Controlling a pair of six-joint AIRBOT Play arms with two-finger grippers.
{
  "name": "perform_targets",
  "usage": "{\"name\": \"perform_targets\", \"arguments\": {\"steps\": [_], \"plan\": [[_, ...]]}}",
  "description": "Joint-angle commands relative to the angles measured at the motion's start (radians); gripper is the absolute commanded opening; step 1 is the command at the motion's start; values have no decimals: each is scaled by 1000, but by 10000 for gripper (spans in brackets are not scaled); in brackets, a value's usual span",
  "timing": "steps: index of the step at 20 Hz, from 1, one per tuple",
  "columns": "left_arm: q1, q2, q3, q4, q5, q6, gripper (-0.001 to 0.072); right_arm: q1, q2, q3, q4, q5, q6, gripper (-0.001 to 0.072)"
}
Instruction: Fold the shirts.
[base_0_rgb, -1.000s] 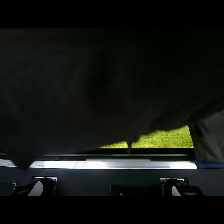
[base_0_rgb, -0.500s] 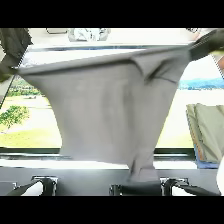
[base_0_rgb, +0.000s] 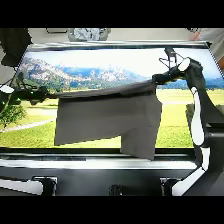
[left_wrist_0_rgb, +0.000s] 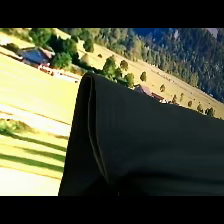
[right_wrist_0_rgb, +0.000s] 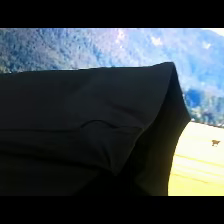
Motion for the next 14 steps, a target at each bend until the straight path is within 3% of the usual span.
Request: {"name": "perform_targets", "arguments": {"steps": [1,2,3,6,8,10,12,14], "plan": [[6,-56,17,-62,-51,1,195,-6,-46,6,74,10,14,287],[26,-56,54,-56,-127,1,504,-23,-23,13,74,35,-20,583],[52,-56,100,-29,-222,0,548,-48,7,24,66,82,-89,652],[135,-26,175,185,-487,-29,523,-168,111,31,-56,335,-151,611],[167,36,98,294,-546,-37,523,-248,140,24,-100,540,-184,557],[180,130,-90,301,-522,-29,523,-291,160,-31,-103,693,-236,557],[175,230,-338,297,-453,-21,523,-291,208,-151,-116,697,-247,557],[173,314,-538,270,-401,43,524,-280,264,-280,-101,623,-248,557]]}}
